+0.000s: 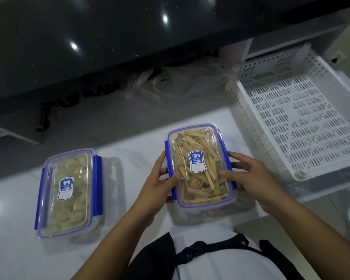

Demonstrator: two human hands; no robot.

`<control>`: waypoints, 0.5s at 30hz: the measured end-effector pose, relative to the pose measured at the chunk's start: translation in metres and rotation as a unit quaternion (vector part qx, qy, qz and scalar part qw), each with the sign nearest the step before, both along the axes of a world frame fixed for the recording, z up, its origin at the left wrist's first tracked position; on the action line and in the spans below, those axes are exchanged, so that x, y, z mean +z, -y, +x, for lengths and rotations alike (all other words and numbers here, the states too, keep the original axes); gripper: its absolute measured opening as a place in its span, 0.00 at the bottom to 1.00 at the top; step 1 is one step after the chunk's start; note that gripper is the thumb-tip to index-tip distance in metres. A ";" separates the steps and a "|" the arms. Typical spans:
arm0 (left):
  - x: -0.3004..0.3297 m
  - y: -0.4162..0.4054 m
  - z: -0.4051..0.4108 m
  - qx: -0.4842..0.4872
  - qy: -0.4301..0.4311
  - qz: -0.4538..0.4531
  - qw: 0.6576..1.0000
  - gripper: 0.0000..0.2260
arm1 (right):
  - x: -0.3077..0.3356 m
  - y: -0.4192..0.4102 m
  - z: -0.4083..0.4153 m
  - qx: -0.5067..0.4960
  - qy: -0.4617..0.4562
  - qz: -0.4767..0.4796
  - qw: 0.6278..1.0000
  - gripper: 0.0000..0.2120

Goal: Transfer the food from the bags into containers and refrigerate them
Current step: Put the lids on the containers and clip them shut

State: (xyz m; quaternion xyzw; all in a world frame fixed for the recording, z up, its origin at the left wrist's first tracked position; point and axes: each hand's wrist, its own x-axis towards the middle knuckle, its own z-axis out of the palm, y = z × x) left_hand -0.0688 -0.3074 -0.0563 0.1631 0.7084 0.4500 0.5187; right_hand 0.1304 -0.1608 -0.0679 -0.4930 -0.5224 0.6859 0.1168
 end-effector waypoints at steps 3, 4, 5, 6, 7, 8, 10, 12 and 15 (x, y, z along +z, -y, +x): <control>-0.005 0.006 0.000 0.027 0.050 -0.011 0.998 0.24 | -0.001 0.004 -0.003 -0.008 -0.022 -0.058 0.998 0.20; -0.006 0.008 0.001 0.030 0.067 -0.013 0.997 0.21 | -0.001 0.008 -0.004 -0.012 -0.023 -0.069 0.997 0.19; -0.008 0.009 0.002 0.030 0.079 -0.013 0.996 0.18 | -0.002 0.011 -0.004 -0.016 -0.020 -0.075 0.997 0.19; -0.009 0.011 0.002 0.027 0.087 -0.011 0.996 0.17 | -0.001 0.015 -0.003 -0.019 -0.020 -0.079 0.997 0.20; -0.010 0.012 0.003 0.023 0.090 -0.007 0.996 0.17 | -0.001 0.018 -0.002 -0.023 -0.023 -0.082 0.996 0.21; -0.009 0.012 0.003 0.017 0.093 -0.001 0.996 0.18 | 0.000 0.021 -0.002 -0.027 -0.027 -0.084 0.996 0.22; -0.009 0.014 0.005 0.007 0.099 0.008 0.995 0.20 | 0.002 0.028 0.001 -0.032 -0.040 -0.087 0.995 0.24; -0.008 0.018 0.008 -0.001 0.100 0.012 0.995 0.21 | 0.004 0.039 0.006 -0.041 -0.062 -0.096 0.993 0.26; 0.000 0.022 0.011 -0.016 0.089 0.033 0.995 0.22 | 0.011 0.054 0.016 -0.072 -0.123 -0.104 0.984 0.28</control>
